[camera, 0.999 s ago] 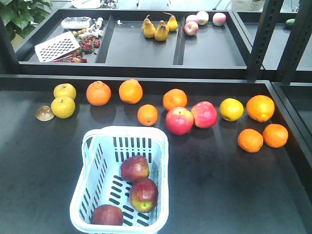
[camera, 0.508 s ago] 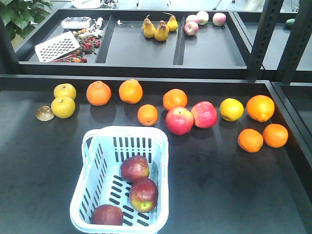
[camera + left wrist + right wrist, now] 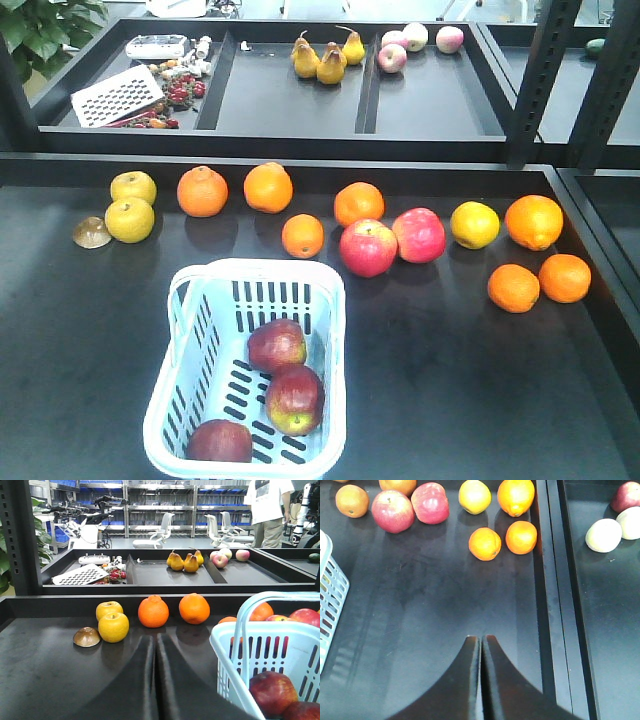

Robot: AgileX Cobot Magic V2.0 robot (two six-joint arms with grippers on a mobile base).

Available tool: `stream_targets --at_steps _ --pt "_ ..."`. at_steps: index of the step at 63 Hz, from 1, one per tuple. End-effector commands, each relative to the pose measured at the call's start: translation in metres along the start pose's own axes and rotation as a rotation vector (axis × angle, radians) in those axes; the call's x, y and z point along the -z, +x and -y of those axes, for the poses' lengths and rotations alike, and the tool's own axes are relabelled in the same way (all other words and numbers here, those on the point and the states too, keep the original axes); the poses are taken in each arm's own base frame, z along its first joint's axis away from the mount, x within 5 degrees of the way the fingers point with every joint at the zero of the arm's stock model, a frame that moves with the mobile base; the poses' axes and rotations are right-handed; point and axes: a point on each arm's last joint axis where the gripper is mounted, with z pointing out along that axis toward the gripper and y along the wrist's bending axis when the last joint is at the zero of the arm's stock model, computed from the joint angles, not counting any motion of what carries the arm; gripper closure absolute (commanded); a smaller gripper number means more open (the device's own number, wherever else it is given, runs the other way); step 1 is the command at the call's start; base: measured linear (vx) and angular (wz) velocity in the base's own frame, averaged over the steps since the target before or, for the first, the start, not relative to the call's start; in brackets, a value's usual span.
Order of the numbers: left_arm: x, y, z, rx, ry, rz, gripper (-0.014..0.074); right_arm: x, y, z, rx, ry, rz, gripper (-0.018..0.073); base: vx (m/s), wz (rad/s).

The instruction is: Pick three apples into basket with both arms

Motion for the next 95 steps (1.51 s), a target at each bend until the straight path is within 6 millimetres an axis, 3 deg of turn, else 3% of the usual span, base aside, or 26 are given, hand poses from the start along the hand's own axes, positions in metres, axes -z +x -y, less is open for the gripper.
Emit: stream_targets --at_steps 1,53,62,71,87,95 --pt "0.001 -0.007 0.001 0.013 0.011 0.091 0.0603 0.007 -0.010 0.002 0.010 0.016 0.078 0.0568 0.00 0.00" --pt "0.001 -0.007 0.001 0.012 0.011 0.089 0.0603 0.005 -0.008 0.002 0.009 0.012 0.071 0.0568 0.00 0.00" --pt "0.001 -0.007 0.001 0.012 0.011 0.089 0.0603 -0.003 0.018 0.002 0.017 0.020 0.062 0.0568 0.00 0.00" --pt "0.001 -0.007 0.001 0.012 0.011 0.089 0.0603 -0.014 0.047 0.002 0.040 0.040 0.165 0.0568 0.00 0.00" --pt "0.001 -0.007 0.001 0.012 0.011 0.089 0.0603 -0.036 0.092 -0.006 0.057 0.013 0.573 0.0568 0.00 0.00" --pt "0.001 -0.007 0.001 0.012 0.011 0.089 0.0603 -0.055 0.123 -0.010 0.063 0.002 0.676 0.0568 0.00 0.00"
